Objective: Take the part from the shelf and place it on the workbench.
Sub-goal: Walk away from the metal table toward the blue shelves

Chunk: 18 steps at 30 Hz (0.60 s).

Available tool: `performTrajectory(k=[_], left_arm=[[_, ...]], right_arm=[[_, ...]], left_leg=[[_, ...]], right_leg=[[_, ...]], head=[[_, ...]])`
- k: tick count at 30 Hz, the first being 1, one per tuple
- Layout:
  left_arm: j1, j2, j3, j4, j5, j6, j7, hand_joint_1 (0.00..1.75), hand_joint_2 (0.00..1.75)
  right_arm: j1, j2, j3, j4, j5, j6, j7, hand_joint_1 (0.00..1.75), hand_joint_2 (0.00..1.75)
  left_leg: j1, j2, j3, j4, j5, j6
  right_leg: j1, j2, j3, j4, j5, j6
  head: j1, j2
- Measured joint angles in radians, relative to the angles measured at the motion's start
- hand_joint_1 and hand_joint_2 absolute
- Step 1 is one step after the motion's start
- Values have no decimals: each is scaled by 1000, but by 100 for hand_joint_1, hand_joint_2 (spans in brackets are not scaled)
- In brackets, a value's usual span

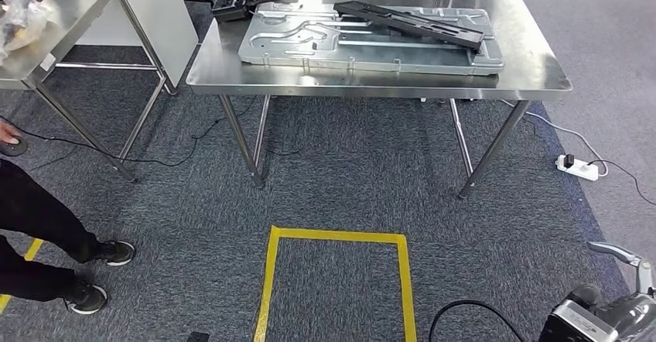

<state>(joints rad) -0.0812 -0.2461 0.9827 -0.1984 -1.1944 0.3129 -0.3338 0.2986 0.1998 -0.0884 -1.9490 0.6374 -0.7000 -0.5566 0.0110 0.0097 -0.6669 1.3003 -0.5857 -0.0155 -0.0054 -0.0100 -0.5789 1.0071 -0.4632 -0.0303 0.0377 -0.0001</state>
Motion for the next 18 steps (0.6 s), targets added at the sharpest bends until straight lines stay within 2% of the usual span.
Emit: performTrajectory(k=[1, 2, 3, 4, 5, 6, 7, 8, 9, 10, 11, 12, 13, 14, 15, 16, 17, 18], left_arm=[[0, 0, 0, 0, 0, 0, 0, 0, 0], [-1, 0, 0, 0, 0, 0, 0, 0, 0], [-2, 1, 0, 0, 0, 0, 0, 0, 0], [-4, 2, 0, 0, 0, 0, 0, 0, 0], [-6, 3, 0, 0, 0, 0, -1, 0, 0], [-7, 3, 0, 0, 0, 0, -1, 0, 0], [-7, 3, 0, 0, 0, 0, -2, 0, 0], [-7, 2, 1, 0, 0, 0, -2, 0, 0], [-6, 2, 1, 0, 0, 0, -2, 0, 0], [-5, 2, 1, 0, 0, 0, -1, 0, 0], [-5, 1, 2, 0, 0, 0, -1, 0, 0], [-5, 1, 2, 0, 0, 0, -1, 0, 0], [-5, 1, 3, 0, 0, 0, -1, 0, 0], [-5, 1, 3, 0, 0, 0, -2, 0, 0], [-5, 1, 4, 0, 0, -1, -2, 0, 0], [-5, 1, 5, 0, 0, -1, -2, 0, 0], [-5, 1, 5, 0, 0, -1, -2, 0, 0], [-6, 0, 6, 0, 0, -1, -2, 0, 0]], right_arm=[[0, 0, 0, 0, 0, 0, 0, 0, 0], [0, 0, 0, 0, 0, 0, 0, 0, 0], [0, 0, 0, 0, -1, 0, -1, 0, 0], [0, 0, 0, 0, -2, 0, -2, 0, 0], [0, 1, 0, 0, -3, 0, -3, 0, 0], [0, 1, 0, 0, -4, 0, -4, 0, 0], [0, 1, 0, 0, -5, 0, -5, 0, 0], [0, 1, 0, 0, -6, 0, -6, 0, 0], [1, 1, 0, 0, -6, 0, -7, 0, 0], [1, 1, 0, 0, -7, 0, -7, 0, 0], [2, 1, 0, 0, -8, 0, -8, 0, 0], [2, 1, 0, 0, -10, 0, -9, 0, 0], [2, 1, 0, 0, -11, 0, -9, 0, 0], [2, 1, 0, 0, -12, 0, -10, 0, 0], [2, 1, 0, 0, -13, 0, -10, 0, 0], [2, 1, 0, 0, -14, 0, -10, 0, 0], [1, 1, 0, 0, -15, 0, -11, 0, 0], [1, 1, 0, 0, -15, 0, -11, 0, 0]], left_leg=[[-1, 0, 34, -20, 33, 5], [-3, -1, 83, -75, 57, 13], [-7, -1, 143, -151, 63, 23], [-12, -1, 197, -230, 52, 31], [-16, -2, 235, -291, 35, 37], [-19, -2, 253, -328, 23, 41], [-20, -2, 254, -346, 25, 45], [-18, 1, 246, -350, 36, 51], [-16, 3, 236, -354, 49, 57], [-13, 6, 223, -357, 65, 64], [-12, 9, 207, -356, 78, 69], [-12, 9, 189, -353, 90, 72], [-11, 10, 170, -349, 103, 73], [-11, 11, 150, -343, 114, 72], [-11, 12, 129, -334, 125, 70], [-10, 12, 107, -324, 133, 67], [-9, 12, 87, -312, 141, 63], [-9, 12, 69, -300, 146, 59]], right_leg=[[3, 0, -18, 4, 12, 1], [4, 0, -33, 8, 22, 2], [6, 0, -45, 13, 31, 4], [7, -1, -52, 16, 40, 8], [6, -3, -57, 17, 49, 13], [6, -5, -60, 16, 58, 19], [5, -6, -63, 13, 69, 25], [3, -5, -67, 14, 69, 31], [3, -2, -73, 22, 53, 36], [2, 2, -82, 48, 14, 41], [-1, 5, -93, 94, -41, 46], [-2, 5, -104, 154, -95, 50], [-5, 6, -113, 218, -134, 54], [-7, 6, -115, 267, -141, 58], [-10, 6, -104, 292, -122, 61], [-13, 6, -78, 283, -89, 63], [-16, 6, -34, 240, -60, 64], [-18, 6, 19, 176, -53, 65]], head=[[0, 0], [0, 0], [0, 0], [0, 0], [0, 0], [0, 0], [1, 0], [1, 0], [1, 0], [1, 0], [1, 0], [1, 0], [1, 0], [1, 0], [1, 0], [1, 0], [0, 0], [0, 0]])
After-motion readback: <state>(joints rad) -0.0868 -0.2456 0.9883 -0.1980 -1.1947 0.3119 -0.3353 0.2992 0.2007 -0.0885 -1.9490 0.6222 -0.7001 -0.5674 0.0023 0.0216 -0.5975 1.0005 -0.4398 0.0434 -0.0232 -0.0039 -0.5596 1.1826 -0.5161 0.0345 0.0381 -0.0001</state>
